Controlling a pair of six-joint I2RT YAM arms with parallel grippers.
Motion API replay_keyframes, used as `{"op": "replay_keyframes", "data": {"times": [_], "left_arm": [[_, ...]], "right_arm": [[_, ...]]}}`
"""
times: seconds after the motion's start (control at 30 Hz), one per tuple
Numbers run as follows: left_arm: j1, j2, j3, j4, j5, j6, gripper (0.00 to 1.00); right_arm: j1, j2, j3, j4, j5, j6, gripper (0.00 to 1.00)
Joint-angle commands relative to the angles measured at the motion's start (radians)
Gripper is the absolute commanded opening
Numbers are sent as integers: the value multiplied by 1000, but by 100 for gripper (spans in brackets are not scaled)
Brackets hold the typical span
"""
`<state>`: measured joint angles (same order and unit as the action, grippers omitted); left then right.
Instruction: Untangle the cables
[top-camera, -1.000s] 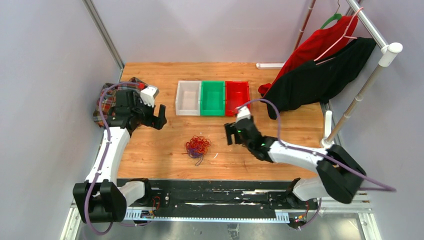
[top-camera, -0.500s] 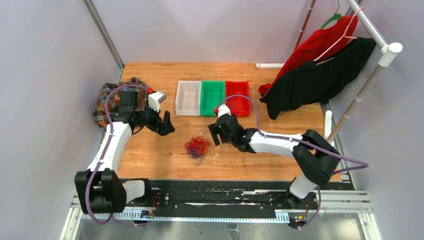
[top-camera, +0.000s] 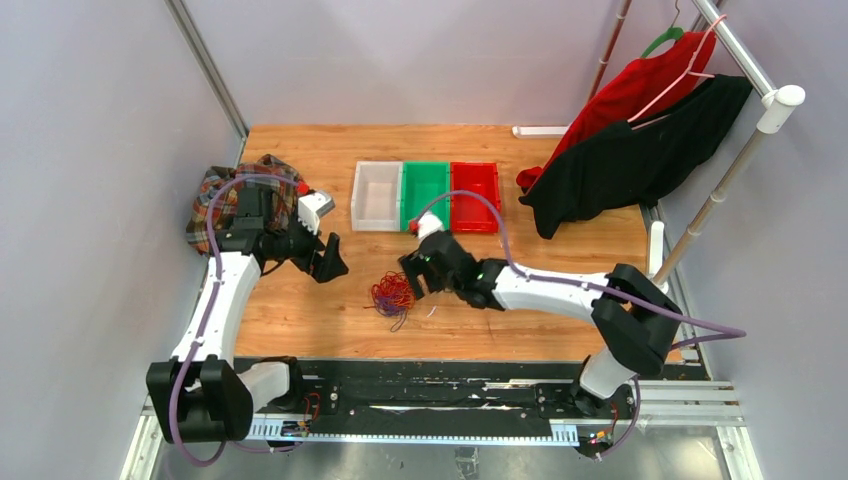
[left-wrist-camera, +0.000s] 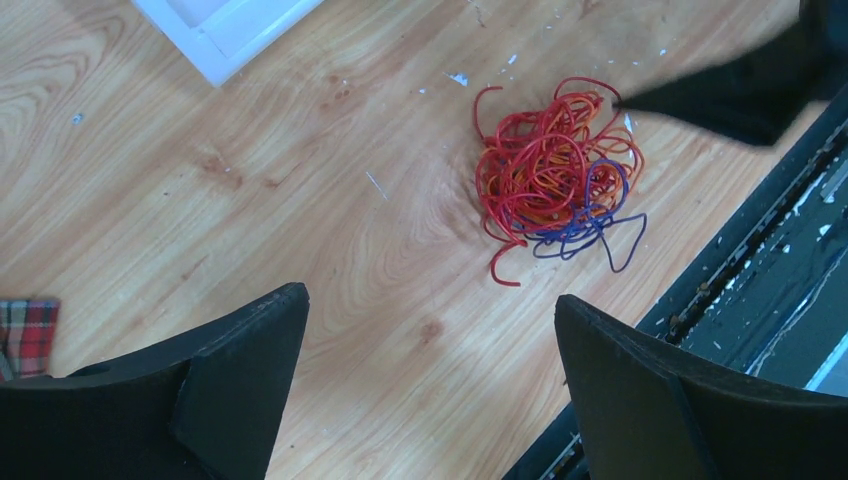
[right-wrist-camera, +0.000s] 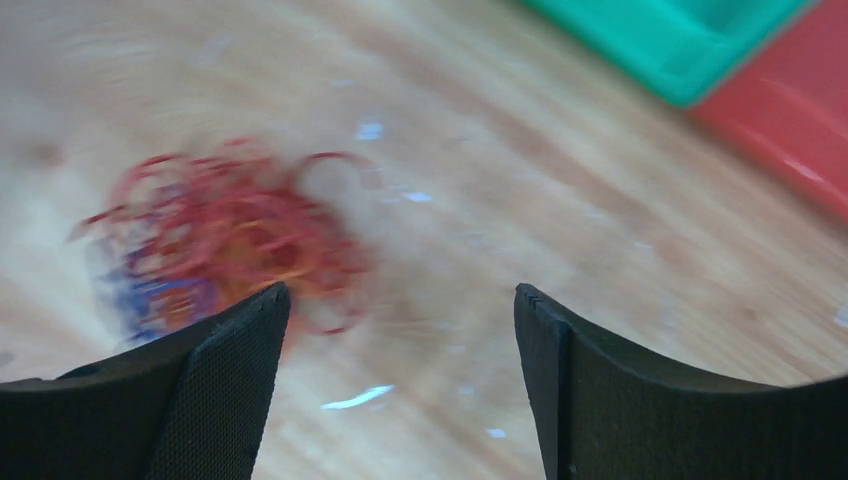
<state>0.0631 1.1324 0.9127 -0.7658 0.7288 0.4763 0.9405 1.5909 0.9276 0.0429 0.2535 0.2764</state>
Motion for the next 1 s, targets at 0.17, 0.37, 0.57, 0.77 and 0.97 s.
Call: {"op": "replay_keyframes", "data": {"times": [0.17,0.37,0.57,0.77,0.97], "left_arm": [[2,-35,-9,-50,29,72,98],[-27,59,11,-50,67,63,98],[-160,168,20,-4,31,52,98],[-231,268,55,49,68,38,98],[-255,362,104,81,149,51,94]], "right_arm": [[133,76,60,24,-216,36,76],[95,124,99,6,-335,21,53],[63,121,60,37,-396,-10,34],[52,90,24,79,-455,-61,16],[52,80,-10,101,-475,-120,7]]}}
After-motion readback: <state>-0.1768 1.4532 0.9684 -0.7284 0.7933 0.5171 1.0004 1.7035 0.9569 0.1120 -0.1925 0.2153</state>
